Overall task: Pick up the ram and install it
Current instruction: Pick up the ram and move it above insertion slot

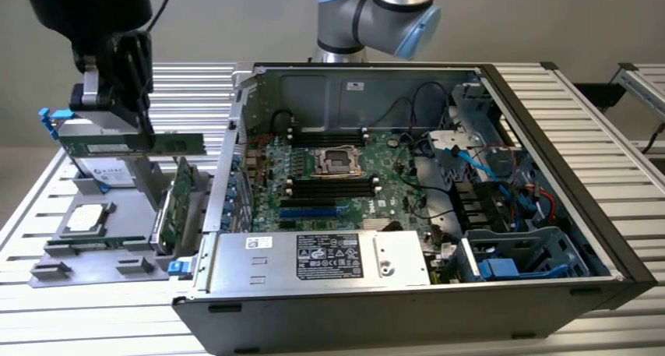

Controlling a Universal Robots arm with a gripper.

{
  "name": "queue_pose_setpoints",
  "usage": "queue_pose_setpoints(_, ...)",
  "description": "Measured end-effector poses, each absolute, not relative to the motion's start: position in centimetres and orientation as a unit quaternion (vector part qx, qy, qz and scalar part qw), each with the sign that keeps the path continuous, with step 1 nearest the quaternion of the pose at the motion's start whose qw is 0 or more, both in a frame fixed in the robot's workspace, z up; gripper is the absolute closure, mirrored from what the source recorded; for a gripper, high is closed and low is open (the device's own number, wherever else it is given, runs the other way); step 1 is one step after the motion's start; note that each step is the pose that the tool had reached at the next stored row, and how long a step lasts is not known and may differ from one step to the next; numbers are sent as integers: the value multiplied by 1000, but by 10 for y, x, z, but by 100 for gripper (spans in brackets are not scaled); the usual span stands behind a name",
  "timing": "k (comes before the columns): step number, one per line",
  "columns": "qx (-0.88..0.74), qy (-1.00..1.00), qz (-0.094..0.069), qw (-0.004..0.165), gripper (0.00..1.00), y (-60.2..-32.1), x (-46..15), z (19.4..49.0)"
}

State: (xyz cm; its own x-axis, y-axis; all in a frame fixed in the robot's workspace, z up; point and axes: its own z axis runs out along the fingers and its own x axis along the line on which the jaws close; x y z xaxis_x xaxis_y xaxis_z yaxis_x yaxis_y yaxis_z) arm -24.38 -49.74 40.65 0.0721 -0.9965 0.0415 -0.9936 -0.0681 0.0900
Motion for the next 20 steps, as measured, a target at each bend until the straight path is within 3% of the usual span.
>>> queue_pose_setpoints(20,731,-681,-16,47,86,-479,-169,408)
